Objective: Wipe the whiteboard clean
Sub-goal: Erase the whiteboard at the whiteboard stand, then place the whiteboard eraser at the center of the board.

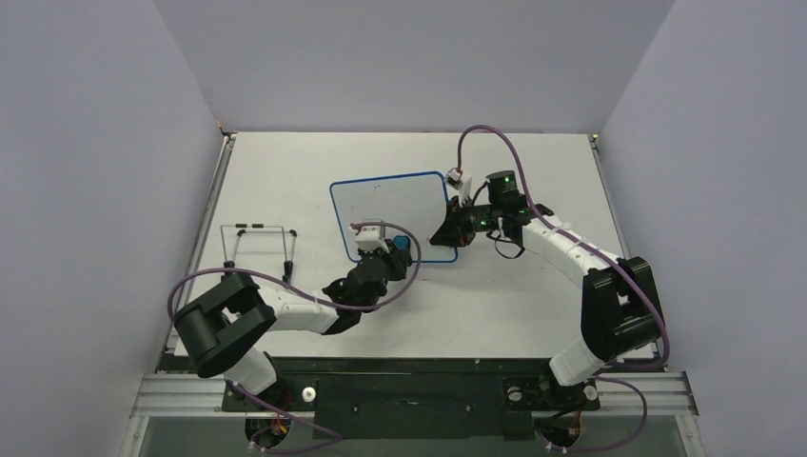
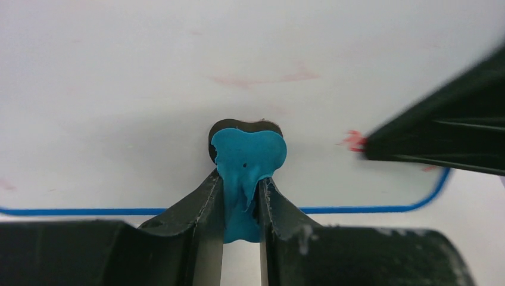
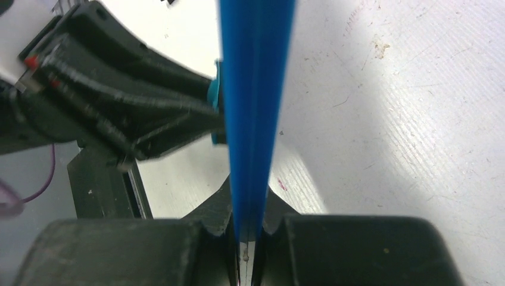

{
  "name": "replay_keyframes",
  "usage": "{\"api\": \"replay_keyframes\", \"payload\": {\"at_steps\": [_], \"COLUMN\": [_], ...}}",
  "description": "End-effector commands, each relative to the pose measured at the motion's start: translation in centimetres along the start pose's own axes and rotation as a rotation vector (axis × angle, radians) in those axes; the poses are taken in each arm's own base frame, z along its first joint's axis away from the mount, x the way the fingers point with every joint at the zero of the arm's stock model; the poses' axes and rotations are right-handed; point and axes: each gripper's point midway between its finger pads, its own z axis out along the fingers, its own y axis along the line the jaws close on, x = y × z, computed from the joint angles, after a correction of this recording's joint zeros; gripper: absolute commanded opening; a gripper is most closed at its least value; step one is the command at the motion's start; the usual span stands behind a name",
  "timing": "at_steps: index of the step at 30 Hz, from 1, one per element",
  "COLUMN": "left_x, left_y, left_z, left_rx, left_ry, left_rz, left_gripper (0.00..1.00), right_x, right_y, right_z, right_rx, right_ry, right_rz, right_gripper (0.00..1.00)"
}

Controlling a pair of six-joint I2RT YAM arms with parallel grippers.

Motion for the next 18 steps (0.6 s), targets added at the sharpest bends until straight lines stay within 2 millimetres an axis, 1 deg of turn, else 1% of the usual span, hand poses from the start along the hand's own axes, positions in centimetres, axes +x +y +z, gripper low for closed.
{"api": "replay_keyframes", "payload": {"at_steps": [1, 3, 4, 5, 6, 7, 8, 9, 10, 11, 12, 13, 14, 15, 16, 17, 18], "left_x": [-2.2, -2.5, -2.3, -2.5, -2.1, -2.3, -1.8, -2.0, -1.7, -1.5, -1.5, -0.9, -1.0, 0.4, 0.3, 1.8, 1.9], "left_y": [4.1, 3.3, 2.6, 1.8, 0.8, 0.0, -1.1, -1.9, -2.9, -3.3, -4.1, -3.8, -4.5, -3.6, -3.7, -2.6, -2.8], "left_z": [0.3, 0.3, 0.2, 0.3, 0.1, 0.0, -0.2, -0.3, -0.7, -1.0, -1.5, -1.9, -2.6, -3.1, -3.7, -4.3, -5.0], "left_rx": [-0.113, -0.072, -0.042, -0.015, 0.020, 0.047, 0.082, 0.107, 0.146, 0.166, 0.209, 0.215, 0.248, 0.223, 0.230, 0.197, 0.202], "left_ry": [-0.072, -0.078, -0.069, -0.078, -0.067, -0.075, -0.062, -0.068, -0.055, -0.049, -0.033, -0.007, 0.012, 0.075, 0.103, 0.167, 0.196], "left_rz": [-0.037, -0.045, -0.046, -0.050, -0.046, -0.043, -0.035, -0.029, -0.024, -0.025, -0.039, -0.036, -0.059, -0.045, -0.074, -0.060, -0.100], "left_gripper": [0.00, 0.00, 0.00, 0.00, 0.00, 0.00, 0.00, 0.00, 0.00, 0.00, 0.00, 0.00, 0.00, 0.00, 0.00, 0.00, 0.00], "right_x": [-0.5, -0.5, -0.5, -0.4, -0.4, -0.4, -0.3, -0.4, -0.4, -0.5, -0.5, -0.6, -0.8, -0.8, -0.9, -0.9, -1.0], "right_y": [1.2, 1.2, 1.2, 1.2, 1.2, 1.1, 1.1, 1.1, 1.1, 1.1, 1.0, 0.9, 0.7, 0.4, -0.1, -0.5, -0.9], "right_z": [-0.4, -0.4, -0.4, -0.3, -0.3, -0.3, -0.3, -0.3, -0.3, -0.4, -0.5, -0.6, -0.9, -1.1, -1.4, -1.6, -1.9], "right_rx": [-0.020, -0.020, -0.019, -0.019, -0.020, -0.020, -0.019, -0.017, -0.017, -0.015, -0.012, -0.008, 0.000, 0.015, 0.031, 0.046, 0.061], "right_ry": [-0.013, -0.011, -0.011, -0.009, -0.009, -0.008, -0.008, -0.009, -0.010, -0.012, -0.015, -0.017, -0.024, -0.027, -0.034, -0.039, -0.046], "right_rz": [-0.032, -0.030, -0.030, -0.029, -0.029, -0.028, -0.028, -0.029, -0.028, -0.029, -0.029, -0.029, -0.031, -0.032, -0.032, -0.032, -0.027], "right_gripper": [0.00, 0.00, 0.00, 0.00, 0.00, 0.00, 0.00, 0.00, 0.00, 0.00, 0.00, 0.00, 0.00, 0.00, 0.00, 0.00, 0.00]}}
